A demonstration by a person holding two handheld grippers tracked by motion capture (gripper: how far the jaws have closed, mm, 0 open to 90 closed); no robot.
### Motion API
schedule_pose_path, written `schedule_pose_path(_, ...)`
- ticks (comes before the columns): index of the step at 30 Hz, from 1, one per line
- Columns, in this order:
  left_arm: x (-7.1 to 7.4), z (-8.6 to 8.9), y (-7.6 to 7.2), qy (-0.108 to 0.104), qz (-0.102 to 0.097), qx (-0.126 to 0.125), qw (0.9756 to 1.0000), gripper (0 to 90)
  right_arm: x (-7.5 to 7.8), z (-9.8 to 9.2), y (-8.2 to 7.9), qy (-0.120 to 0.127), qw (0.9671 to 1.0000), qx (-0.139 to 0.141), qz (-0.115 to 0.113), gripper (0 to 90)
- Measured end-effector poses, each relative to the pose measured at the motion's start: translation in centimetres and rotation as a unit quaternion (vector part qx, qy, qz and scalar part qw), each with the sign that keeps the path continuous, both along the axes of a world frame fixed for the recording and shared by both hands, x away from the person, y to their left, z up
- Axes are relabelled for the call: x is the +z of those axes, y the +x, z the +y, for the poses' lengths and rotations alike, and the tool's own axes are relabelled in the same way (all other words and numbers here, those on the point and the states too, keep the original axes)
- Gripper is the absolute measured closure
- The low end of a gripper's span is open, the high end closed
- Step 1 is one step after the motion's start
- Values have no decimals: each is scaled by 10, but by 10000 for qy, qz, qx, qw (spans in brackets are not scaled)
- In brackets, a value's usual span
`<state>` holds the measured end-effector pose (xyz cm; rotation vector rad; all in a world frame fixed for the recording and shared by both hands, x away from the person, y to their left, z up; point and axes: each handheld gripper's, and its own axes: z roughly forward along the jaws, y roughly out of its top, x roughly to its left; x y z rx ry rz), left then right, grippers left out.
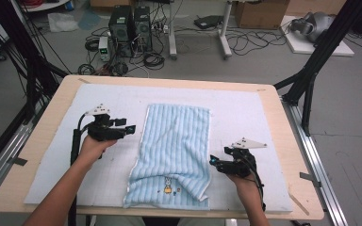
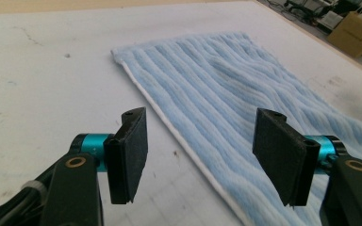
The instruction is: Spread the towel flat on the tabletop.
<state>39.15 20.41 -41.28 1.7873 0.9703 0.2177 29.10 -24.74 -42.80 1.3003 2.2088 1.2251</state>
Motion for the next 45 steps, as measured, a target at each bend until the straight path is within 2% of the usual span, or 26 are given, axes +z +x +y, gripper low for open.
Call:
schedule_pose_path(2, 2, -4, 9, -2, -41, 72, 10000, 361, 0, 0, 3, -57, 10000, 13, 63, 289)
schedule_pose_path(4, 3, -7, 13, -98, -72, 195, 9997, 355, 0, 0, 6, -75, 10000, 26, 58, 285)
schedule_pose_path(7, 4, -14, 20, 19, -174, 492, 9986, 197, 0, -2, 12, -69, 9999, 48, 62, 262)
schedule_pose_path(8, 4, -15, 24, 27, -148, 449, 9989, 165, 0, -3, 14, -72, 9999, 39, 64, 255)
schedule_pose_path(10, 3, -18, 32, 95, -136, 462, 9988, 173, 0, -4, 18, -63, 10000, 39, 59, 253)
schedule_pose_path(12, 0, -21, 42, 188, -26, 484, 9986, 182, 0, -5, 21, -41, 10000, 43, 44, 253)
schedule_pose_path(15, -7, -29, 59, 360, 121, 438, 9983, 233, -1, -6, 22, -58, 9999, 51, 84, 252)
schedule_pose_path(17, -11, -38, 71, 593, 227, 425, 9971, 280, -1, -6, 22, -51, 9999, 55, 78, 251)
schedule_pose_path(22, -21, -57, 89, 949, 224, 457, 9942, 380, -1, -7, 18, -75, 9999, 65, 39, 252)
schedule_pose_path(25, -28, -67, 95, 1190, 173, 533, 9913, 442, -1, -9, 16, -50, 10000, 30, 42, 252)
schedule_pose_path(27, -32, -74, 98, 1473, 69, 614, 9872, 448, -2, -12, 16, -30, 10000, -2, 22, 252)
schedule_pose_path(29, -35, -80, 99, 1619, 16, 590, 9850, 457, -1, -12, 16, 12, 10000, -20, 42, 252)
schedule_pose_path(30, -36, -82, 99, 1716, -88, 583, 9834, 469, -1, -12, 16, 22, 10000, -15, 38, 252)
schedule_pose_path(33, -36, -88, 97, 1790, -217, 528, 9822, 558, -2, -11, 17, -12, 10000, 27, 41, 252)
schedule_pose_path(36, -36, -92, 95, 1893, -364, 263, 9809, 741, -2, -9, 17, -30, 10000, 39, 62, 252)
schedule_pose_path(37, -35, -92, 95, 1999, -395, 263, 9787, 802, -3, -9, 17, -26, 10000, 51, 50, 252)
schedule_pose_path(38, -35, -91, 96, 1977, -390, 338, 9789, 843, -3, -9, 17, -15, 10000, 46, 71, 252)
schedule_pose_path(41, -35, -83, 100, 1866, -263, 629, 9801, 860, -3, -8, 16, -24, 9999, 68, 81, 252)
schedule_pose_path(42, -35, -80, 101, 1862, -241, 697, 9797, 862, -3, -7, 16, -8, 9999, 58, 85, 252)
schedule_pose_path(44, -34, -72, 104, 1909, -218, 892, 9773, 863, -4, -7, 17, -21, 9999, 62, 98, 252)
schedule_pose_path(45, -34, -68, 105, 1875, -179, 947, 9775, 862, -4, -7, 17, -21, 9999, 58, 95, 252)
